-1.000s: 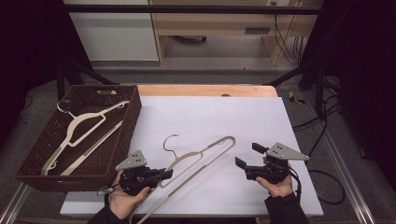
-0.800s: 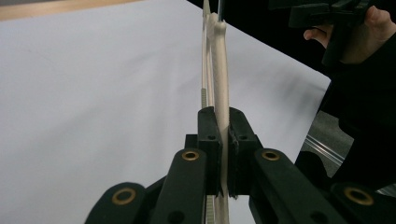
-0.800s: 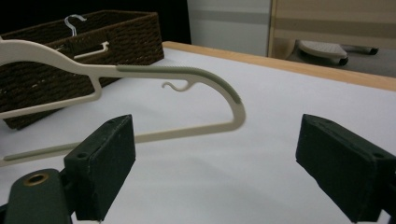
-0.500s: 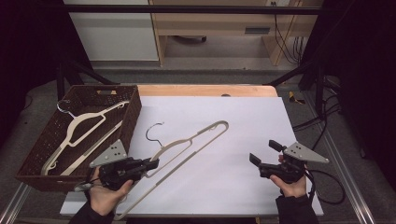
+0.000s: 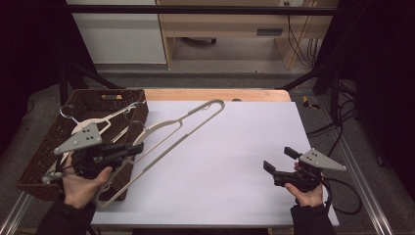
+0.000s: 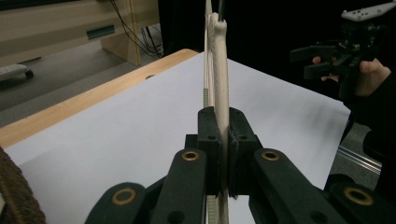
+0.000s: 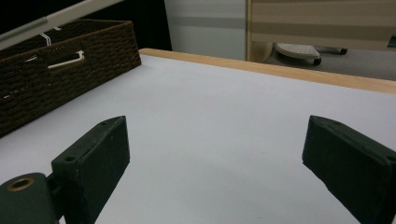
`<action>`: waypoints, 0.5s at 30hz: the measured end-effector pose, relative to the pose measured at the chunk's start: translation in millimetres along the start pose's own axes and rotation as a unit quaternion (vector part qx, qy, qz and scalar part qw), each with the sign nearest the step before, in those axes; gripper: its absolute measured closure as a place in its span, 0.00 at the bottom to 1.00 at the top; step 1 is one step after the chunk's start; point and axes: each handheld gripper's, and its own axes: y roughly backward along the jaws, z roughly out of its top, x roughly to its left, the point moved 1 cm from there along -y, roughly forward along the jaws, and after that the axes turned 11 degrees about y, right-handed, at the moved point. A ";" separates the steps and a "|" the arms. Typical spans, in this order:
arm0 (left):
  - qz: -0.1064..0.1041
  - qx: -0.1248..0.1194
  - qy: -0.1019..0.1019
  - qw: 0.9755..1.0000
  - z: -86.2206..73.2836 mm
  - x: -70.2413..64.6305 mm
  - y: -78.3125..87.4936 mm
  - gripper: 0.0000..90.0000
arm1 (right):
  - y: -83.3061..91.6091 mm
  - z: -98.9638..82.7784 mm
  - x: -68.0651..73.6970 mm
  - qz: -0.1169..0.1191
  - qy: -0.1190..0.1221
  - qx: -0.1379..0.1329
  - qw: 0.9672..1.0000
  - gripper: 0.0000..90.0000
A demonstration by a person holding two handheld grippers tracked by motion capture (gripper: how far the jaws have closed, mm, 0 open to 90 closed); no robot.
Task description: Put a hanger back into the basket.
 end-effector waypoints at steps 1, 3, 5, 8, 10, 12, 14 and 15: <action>0.001 -0.007 0.003 1.000 6.3 7.0 6.2 0.96 | 0.2 0.0 0.0 0.001 -0.002 -0.001 1.000 0.09; 0.004 -0.009 0.003 1.000 9.3 10.8 9.8 0.96 | 0.3 0.0 -0.1 0.001 0.000 0.000 1.000 0.09; 0.018 -0.020 -0.002 1.000 16.9 22.7 19.3 0.96 | 0.1 -0.1 -0.9 0.001 0.001 -0.003 1.000 0.09; 0.026 -0.026 0.002 0.999 22.1 37.0 27.4 0.96 | 0.0 -0.1 -0.9 -0.003 -0.002 0.000 1.000 0.09; 0.029 -0.026 0.001 0.999 23.3 41.9 29.8 0.96 | 0.2 -0.1 -1.1 -0.003 -0.001 -0.001 1.000 0.09; 0.050 -0.029 -0.003 0.998 25.0 56.3 35.8 0.96 | 0.7 0.3 -1.6 -0.002 -0.005 -0.004 1.000 0.09; 0.057 -0.032 0.004 0.998 25.2 67.2 40.1 0.96 | 0.9 0.1 -2.2 -0.004 -0.004 -0.002 1.000 0.09; 0.060 -0.032 0.008 0.998 25.0 73.2 42.3 0.96 | 1.0 -0.1 -2.4 -0.004 -0.003 -0.002 1.000 0.08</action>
